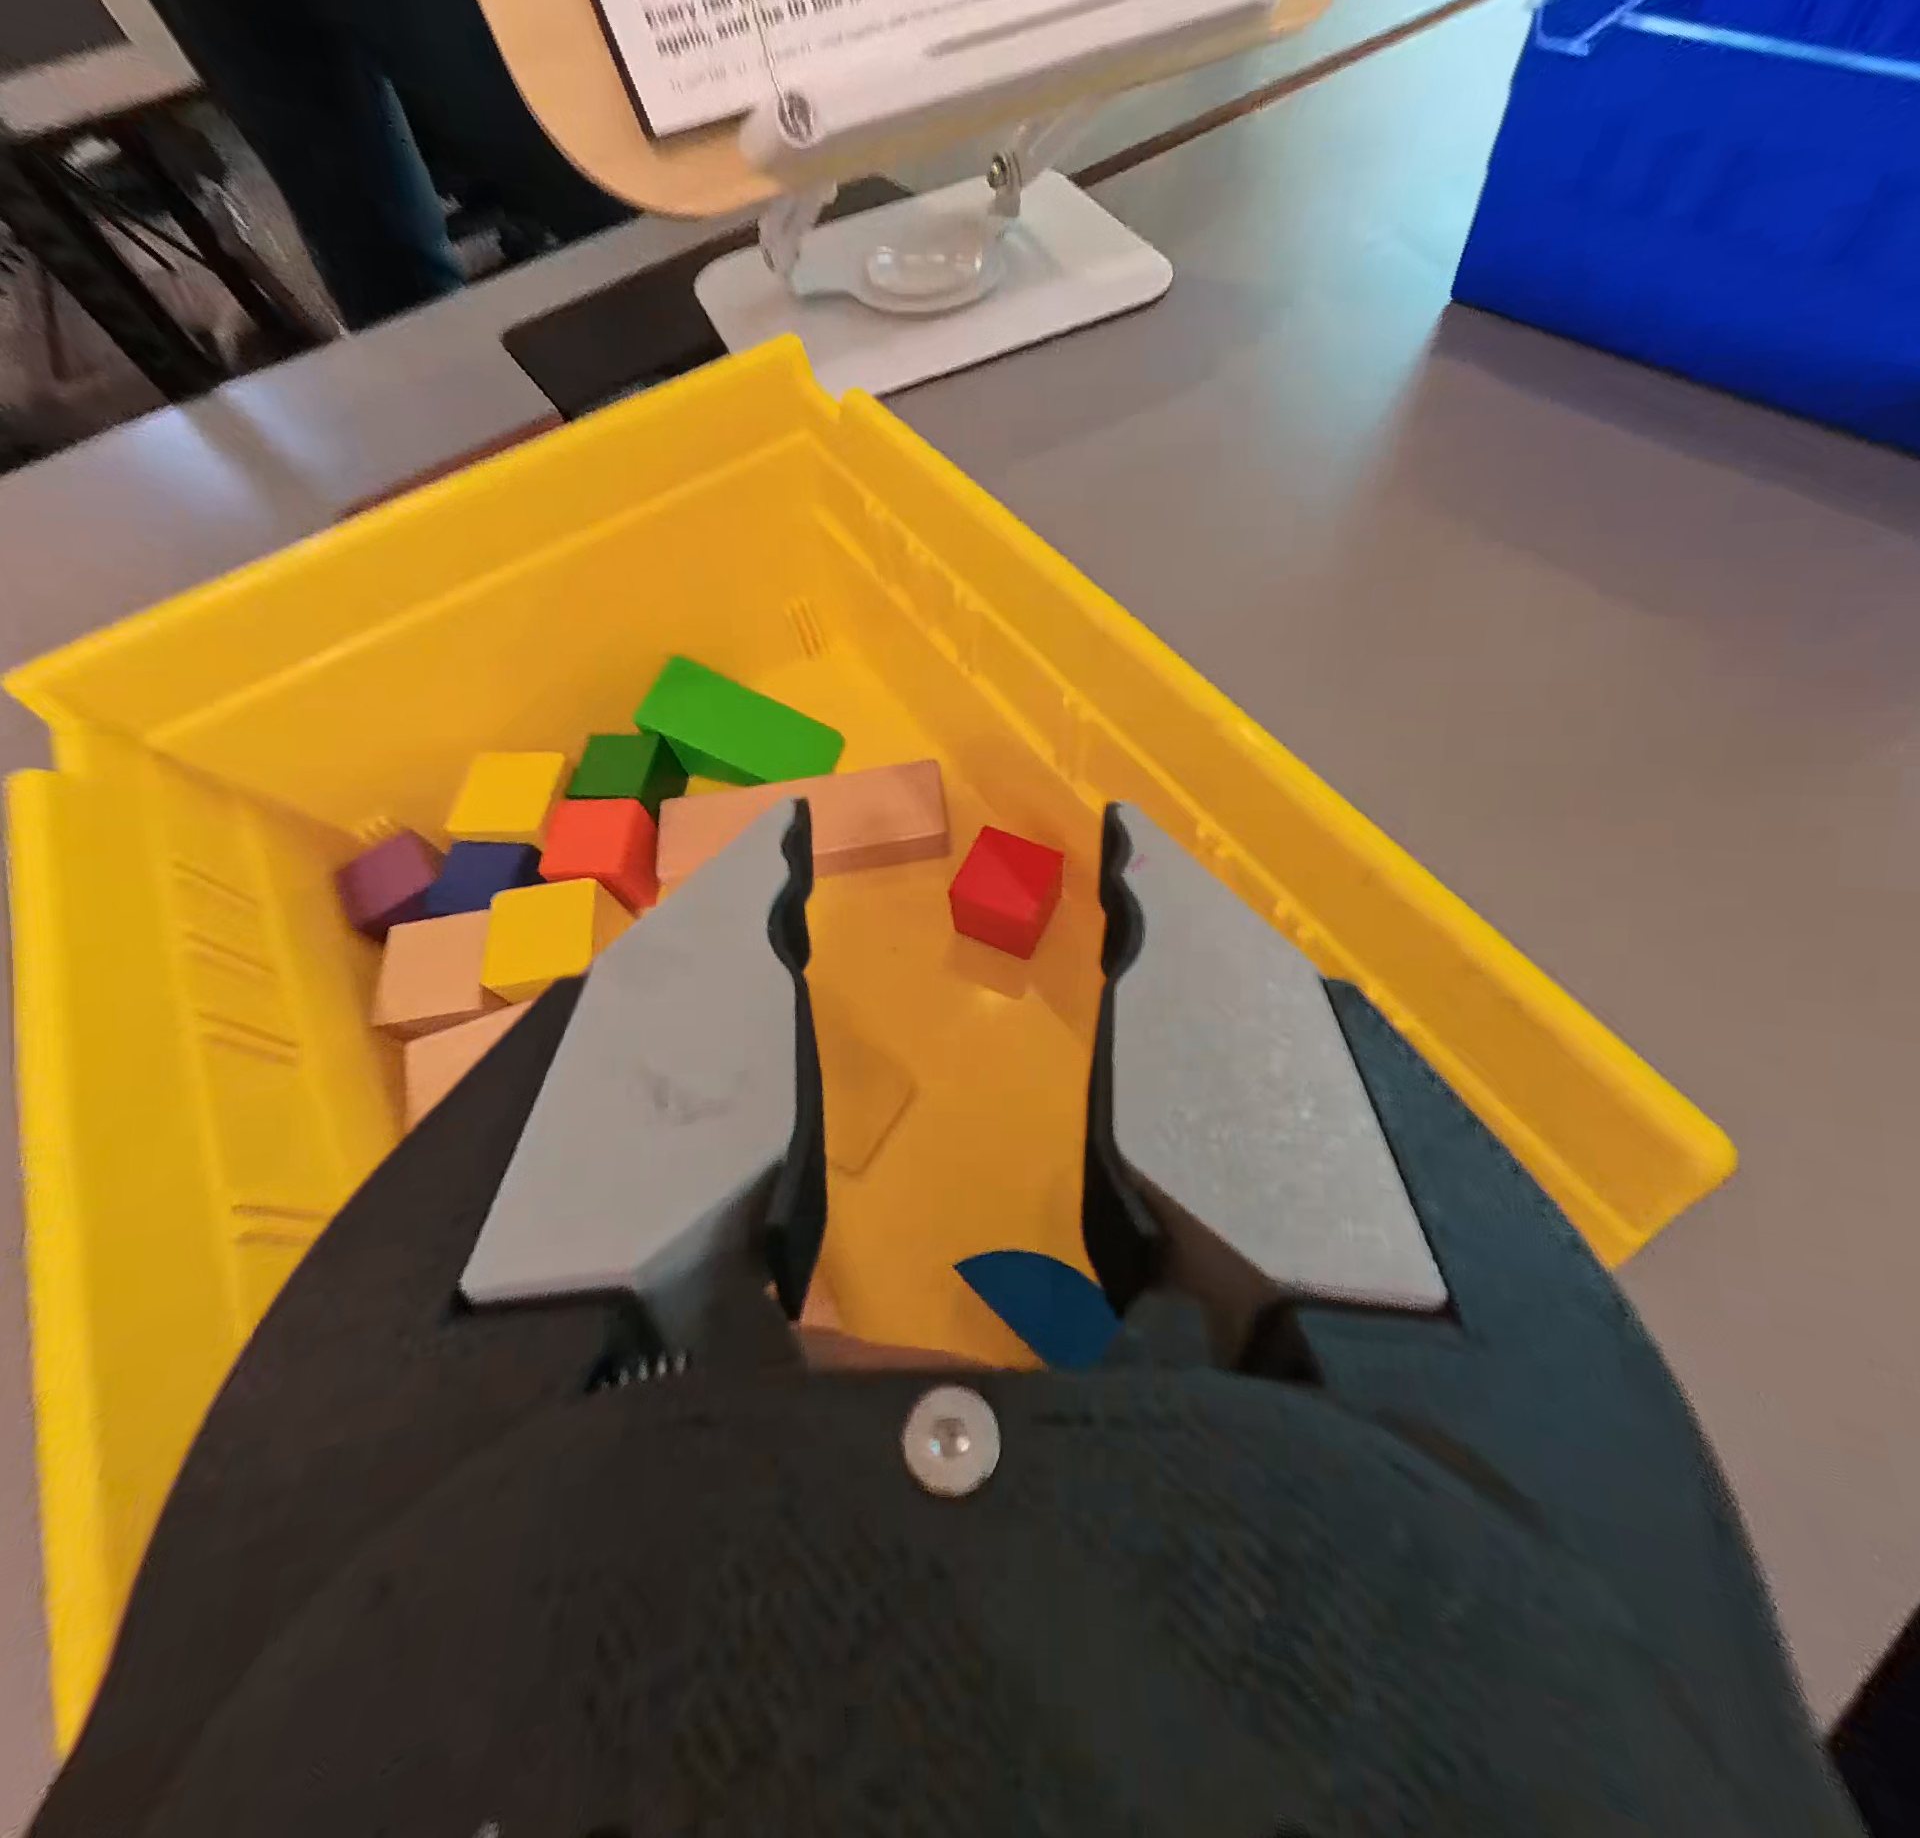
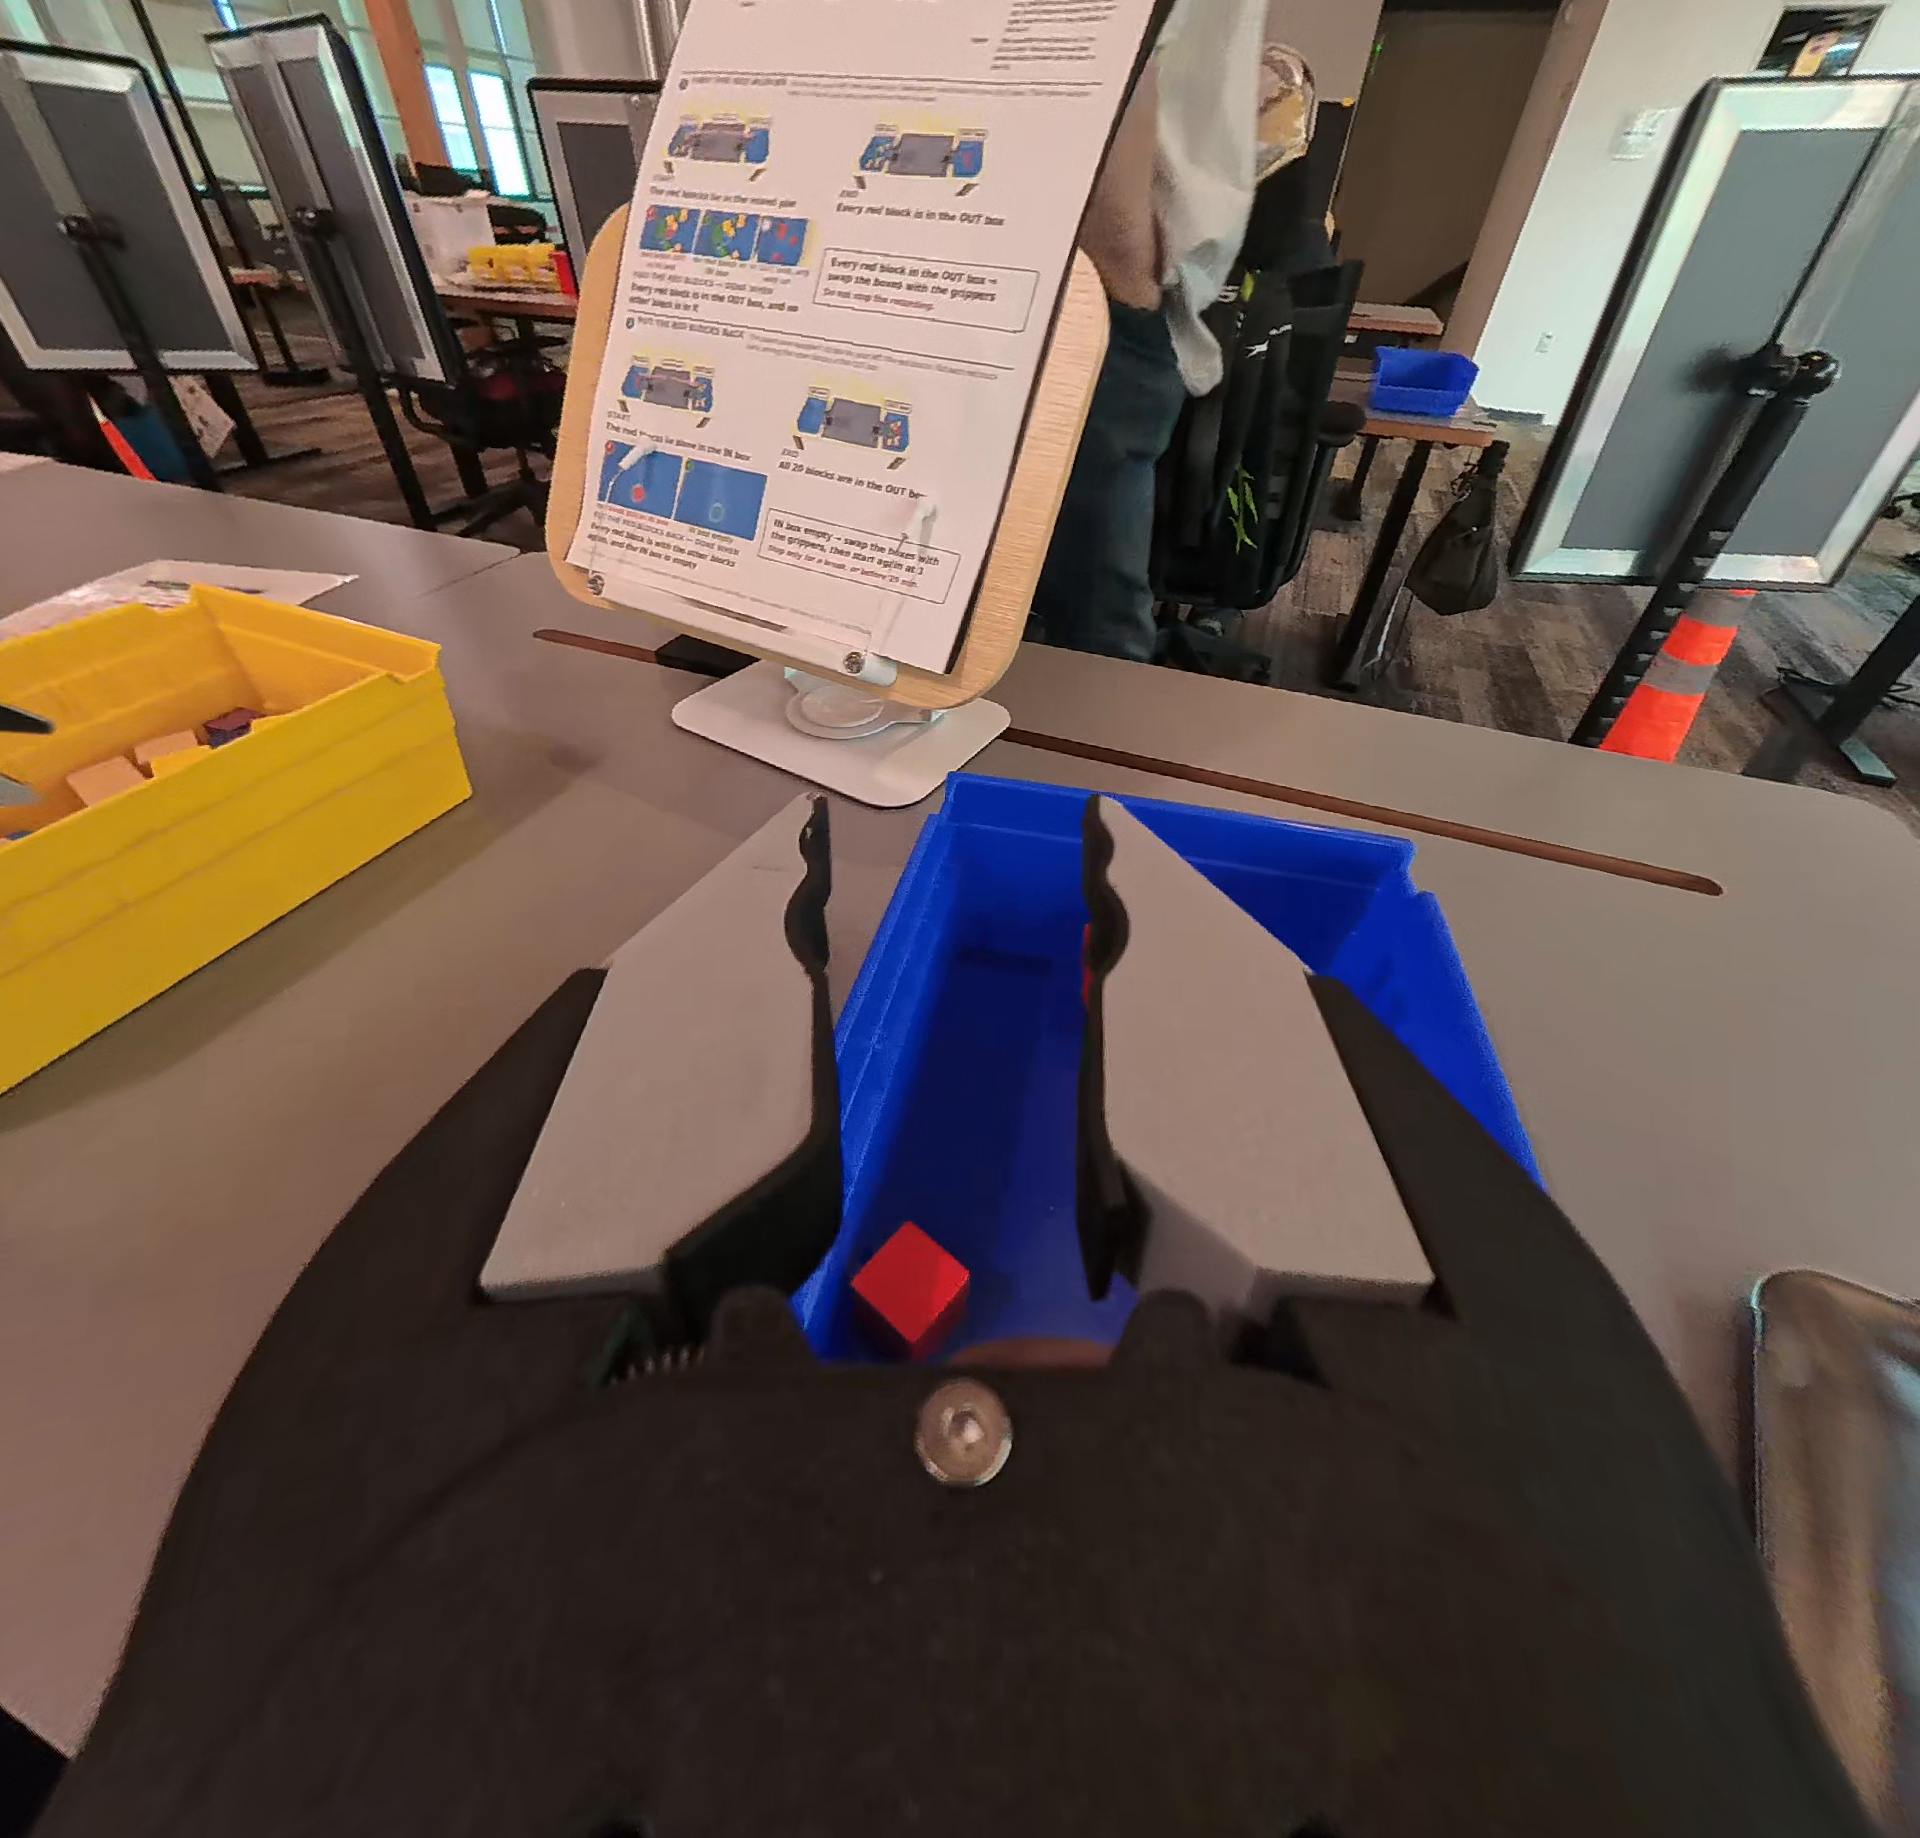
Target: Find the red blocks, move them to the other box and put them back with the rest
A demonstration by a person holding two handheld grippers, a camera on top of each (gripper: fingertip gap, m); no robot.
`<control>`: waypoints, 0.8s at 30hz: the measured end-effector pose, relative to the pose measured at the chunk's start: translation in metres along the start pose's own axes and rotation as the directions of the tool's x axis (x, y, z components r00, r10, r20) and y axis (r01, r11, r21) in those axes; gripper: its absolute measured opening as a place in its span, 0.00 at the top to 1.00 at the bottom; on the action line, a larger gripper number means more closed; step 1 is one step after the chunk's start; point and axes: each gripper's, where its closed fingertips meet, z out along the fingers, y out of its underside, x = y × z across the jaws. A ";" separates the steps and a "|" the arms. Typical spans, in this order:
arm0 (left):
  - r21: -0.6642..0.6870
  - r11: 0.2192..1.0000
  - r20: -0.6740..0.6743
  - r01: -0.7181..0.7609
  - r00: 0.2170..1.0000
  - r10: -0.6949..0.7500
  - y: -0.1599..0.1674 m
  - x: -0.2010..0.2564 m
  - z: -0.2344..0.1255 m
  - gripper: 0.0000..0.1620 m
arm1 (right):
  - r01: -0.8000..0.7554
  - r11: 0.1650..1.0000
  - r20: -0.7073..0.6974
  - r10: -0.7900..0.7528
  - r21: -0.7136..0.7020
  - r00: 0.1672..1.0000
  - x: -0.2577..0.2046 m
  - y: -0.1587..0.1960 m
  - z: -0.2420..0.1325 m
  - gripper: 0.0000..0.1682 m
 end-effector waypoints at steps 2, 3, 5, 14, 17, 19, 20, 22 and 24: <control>-0.068 0.998 -0.016 -0.006 1.000 0.005 0.013 0.002 0.008 0.60 | 0.004 1.000 0.012 -0.004 -0.009 1.000 -0.005 0.002 0.003 0.73; -0.111 0.994 -0.036 -0.011 0.999 0.007 0.021 0.005 0.012 0.60 | 0.007 1.000 0.018 -0.007 -0.014 1.000 -0.007 0.003 0.004 0.73; -0.183 0.983 -0.100 0.003 0.995 -0.022 0.031 0.014 0.016 0.65 | 0.017 1.000 0.028 -0.016 -0.022 0.999 -0.012 0.004 0.007 0.73; -0.141 0.987 -0.051 -0.081 0.996 0.074 0.022 0.009 0.021 0.93 | 0.051 0.998 0.059 -0.048 -0.045 0.997 -0.029 0.009 0.014 0.73; -0.123 0.992 -0.010 0.037 0.999 -0.038 0.015 0.000 0.026 0.94 | 0.065 0.997 0.060 -0.062 -0.047 0.996 -0.031 0.009 0.015 0.73; -0.037 0.992 0.071 0.123 0.990 -0.120 -0.001 -0.016 0.024 1.00 | 0.069 0.997 0.061 -0.066 -0.043 0.996 -0.031 0.008 0.014 0.73; 0.006 0.992 0.106 0.126 0.986 -0.126 -0.009 -0.023 0.021 1.00 | 0.067 0.997 0.061 -0.065 -0.039 0.996 -0.031 0.007 0.013 0.73; 0.079 0.994 0.145 0.078 0.985 -0.089 -0.022 -0.027 0.016 1.00 | 0.062 0.998 0.065 -0.059 -0.032 0.996 -0.031 0.006 0.012 0.73; 0.030 0.999 0.063 -0.009 0.998 0.007 -0.018 -0.009 0.018 1.00 | 0.059 0.998 0.070 -0.056 -0.033 0.996 -0.031 0.007 0.013 0.73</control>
